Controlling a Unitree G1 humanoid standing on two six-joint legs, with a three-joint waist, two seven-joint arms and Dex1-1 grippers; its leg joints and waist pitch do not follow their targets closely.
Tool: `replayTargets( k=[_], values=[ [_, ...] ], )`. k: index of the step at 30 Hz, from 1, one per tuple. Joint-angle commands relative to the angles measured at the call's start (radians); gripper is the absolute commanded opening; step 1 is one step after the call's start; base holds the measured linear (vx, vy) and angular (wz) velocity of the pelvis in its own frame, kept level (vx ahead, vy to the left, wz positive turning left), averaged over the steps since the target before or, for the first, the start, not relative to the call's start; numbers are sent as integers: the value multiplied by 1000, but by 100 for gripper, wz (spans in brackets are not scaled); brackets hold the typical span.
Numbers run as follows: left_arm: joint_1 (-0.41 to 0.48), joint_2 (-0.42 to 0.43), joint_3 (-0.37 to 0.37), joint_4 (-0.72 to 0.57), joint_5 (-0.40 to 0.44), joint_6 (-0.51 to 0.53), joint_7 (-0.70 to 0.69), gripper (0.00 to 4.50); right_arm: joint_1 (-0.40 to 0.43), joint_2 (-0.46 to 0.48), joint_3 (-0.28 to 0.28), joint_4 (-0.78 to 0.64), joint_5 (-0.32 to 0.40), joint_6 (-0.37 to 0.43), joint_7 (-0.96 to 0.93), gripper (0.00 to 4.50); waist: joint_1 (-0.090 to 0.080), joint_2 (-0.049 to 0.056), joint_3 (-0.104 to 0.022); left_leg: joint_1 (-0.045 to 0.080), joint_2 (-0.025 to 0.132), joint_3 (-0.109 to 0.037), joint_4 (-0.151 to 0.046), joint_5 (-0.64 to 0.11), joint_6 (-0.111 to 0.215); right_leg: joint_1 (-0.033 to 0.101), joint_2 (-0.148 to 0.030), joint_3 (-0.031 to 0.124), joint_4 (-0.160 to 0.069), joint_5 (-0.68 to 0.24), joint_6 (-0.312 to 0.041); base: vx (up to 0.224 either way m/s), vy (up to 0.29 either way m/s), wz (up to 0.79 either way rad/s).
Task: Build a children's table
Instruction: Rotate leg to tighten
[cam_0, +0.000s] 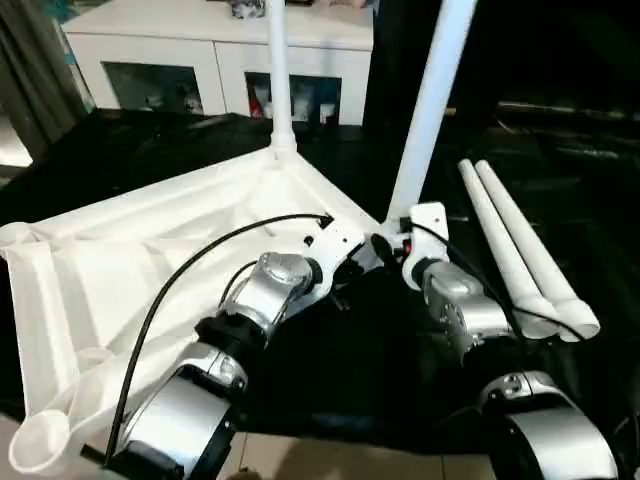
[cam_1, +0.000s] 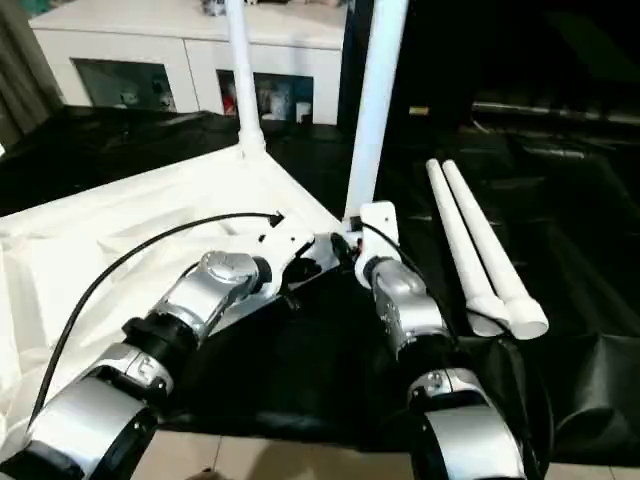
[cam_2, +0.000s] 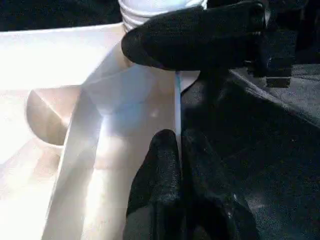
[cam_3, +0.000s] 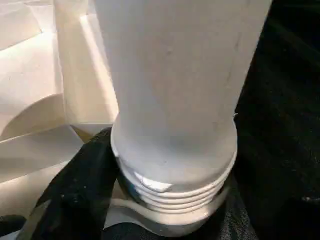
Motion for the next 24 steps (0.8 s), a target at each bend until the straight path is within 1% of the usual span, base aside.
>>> replayTargets(
  k=[1, 2, 3, 4, 5, 6, 7, 8, 9, 10, 11, 12, 13, 14, 15, 16, 17, 18, 19, 20, 21, 22, 23, 24],
  values=[
    [-5, 16, 2, 10, 7, -61, -9, 0, 6, -15, -9, 21, 2, -11, 18, 394, -5, -4, -59, 10, 44, -21, -82, -341, 9, 30, -84, 51, -93, -403, -145, 0, 0, 0],
    [-5, 16, 2, 10, 7, -61, -9, 0, 6, -15, -9, 21, 2, -11, 18, 406, -5, -5, -62, 7, 43, -20, -81, -322, 12, 34, -86, 53, -89, -389, -150, 0, 0, 0],
    [-5, 18, 1, 10, 7, -70, -12, 0, 3, -17, -8, 20, 3, -20, 23, 417, -3, -4, -61, 8, 44, -18, -81, -312, 17, 32, -86, 54, -90, -381, -155, 0, 0, 0],
    [-1, 27, 1, 4, 3, -85, -27, 0, 9, -28, 4, -7, 4, -32, 69, 417, -3, -5, -60, 8, 43, -17, -80, -312, 21, 32, -86, 54, -91, -384, -156, 0, 0, 0],
    [7, 41, 2, -6, -1, -100, -51, 0, 26, -46, 17, -57, 18, -25, 143, 417, -1, -8, -62, 5, 40, -16, -79, -296, 33, 38, -85, 53, -89, -376, -155, 0, 0, 0],
    [7, 41, 2, -6, -1, -100, -51, 0, 26, -46, 17, -57, 18, -25, 143, 417, 2, -8, -62, 2, 43, -17, -79, -270, 41, 39, -87, 55, -86, -358, -153, 0, 0, 0],
    [15, 56, 2, -17, -4, -109, -73, 0, 45, -67, 33, -107, 28, -19, 214, 417, 3, -9, -64, -1, 43, -16, -79, -247, 48, 44, -84, 54, -84, -331, -155, 0, 0, 0],
    [23, 73, 0, -23, -6, -126, -100, 0, 71, -97, 56, -161, 31, -17, 296, 417, 3, -9, -64, -1, 43, -16, -79, -247, 48, 44, -84, 54, -84, -331, -155, 0, 0, 0],
    [32, 91, -1, -30, -8, -138, -130, 0, 102, -131, 79, -221, 36, -9, 380, 417, 7, -8, -65, -3, 44, -15, -77, -215, 70, 46, -82, 55, -78, -272, -161, 0, 0, 0],
    [35, 98, 0, -33, -10, -145, -142, 0, 114, -146, 88, -244, 39, -8, 411, 417, 6, -8, -68, -5, 48, -16, -75, -192, 76, 47, -84, 56, -70, -230, -175, 0, 0, 0],
    [40, 109, 1, -37, -13, -156, -161, 0, 134, -169, 101, -280, 44, -7, 458, 417, 7, -10, -68, -5, 45, -14, -74, -187, 85, 49, -82, 54, -72, -222, -177, 0, 0, 0],
    [49, 134, 4, -48, -27, -166, -215, 0, 176, -224, 128, -356, 58, -4, 561, 417, 9, -12, -70, -7, 45, -14, -71, -164, 96, 53, -82, 55, -65, -185, -185, 0, 0, 0],
    [58, 147, 1, -64, -37, -187, -257, 0, 192, -247, 138, -384, 65, -2, 602, 417, 10, -11, -72, -8, 47, -15, -70, -148, 102, 53, -83, 56, -61, -163, -191, 0, 0, 0],
    [58, 147, 1, -64, -37, -187, -257, 0, 192, -247, 138, -384, 65, -2, 603, 417, 10, -2, -73, -8, 47, -15, -69, -140, 107, 52, -83, 56, -59, -145, -201, 0, 0, 0],
    [75, 169, -9, -98, -56, -208, -333, 0, 210, -273, 148, -414, 73, 3, 657, 417, 5, -7, -75, -11, 46, -14, -66, -127, 116, 52, -81, 54, -55, -110, -224, 0, 0, 0],
    [75, 170, -9, -99, -56, -208, -336, 0, 210, -274, 148, -415, 74, 3, 658, 417, 6, -4, -79, -12, 48, -13, -63, -115, 120, 52, -82, 54, -50, -87, -238, 0, 0, 0],
    [95, 194, -24, -140, -74, -214, -414, 0, 222, -293, 153, -438, 74, 6, 691, 417, 6, -4, -78, -14, 48, -12, -62, -112, 122, 49, -81, 55, -50, -79, -242, 0, 0, 0],
    [102, 202, -30, -155, -80, -213, -442, 0, 226, -299, 154, -446, 74, 7, 701, 417, 9, -3, -75, -14, 51, -11, -62, -117, 123, 46, -81, 55, -49, -84, -248, 0, 0, 0],
    [114, 216, -38, -180, -89, -211, -480, 0, 231, -306, 156, -456, 74, 10, 715, 417, 9, -2, -72, -12, 50, -9, -63, -145, 115, 42, -80, 55, -54, -127, -244, 0, 0, 0],
    [123, 226, -42, -198, -94, -210, -504, 0, 235, -313, 159, -466, 72, 12, 724, 417, 9, -2, -72, -12, 50, -9, -63, -145, 115, 42, -80, 55, -54, -127, -244, 0, 0, 0],
    [132, 236, -45, -217, -100, -204, -528, 0, 239, -320, 164, -476, 73, 21, 734, 417, 11, 1, -69, -8, 52, -9, -66, -177, 94, 39, -81, 55, -60, -191, -232, 0, 0, 0],
    [140, 244, -46, -232, -105, -198, -545, 0, 240, -326, 169, -478, 67, 18, 740, 417, 12, 2, -69, -6, 53, -10, -67, -185, 88, 38, -81, 55, -61, -206, -229, 0, 0, 0],
    [146, 251, -46, -245, -110, -192, -562, 0, 242, -333, 174, -482, 62, 17, 747, 417, 14, 2, -66, -5, 54, -10, -69, -202, 76, 37, -81, 56, -64, -238, -220, 0, 0, 0],
    [146, 251, -46, -245, -110, -192, -563, 0, 242, -333, 174, -483, 62, 17, 748, 417, 14, 2, -65, -6, 54, -11, -70, -208, 71, 37, -82, 56, -65, -251, -215, 0, 0, 0]
  ],
)
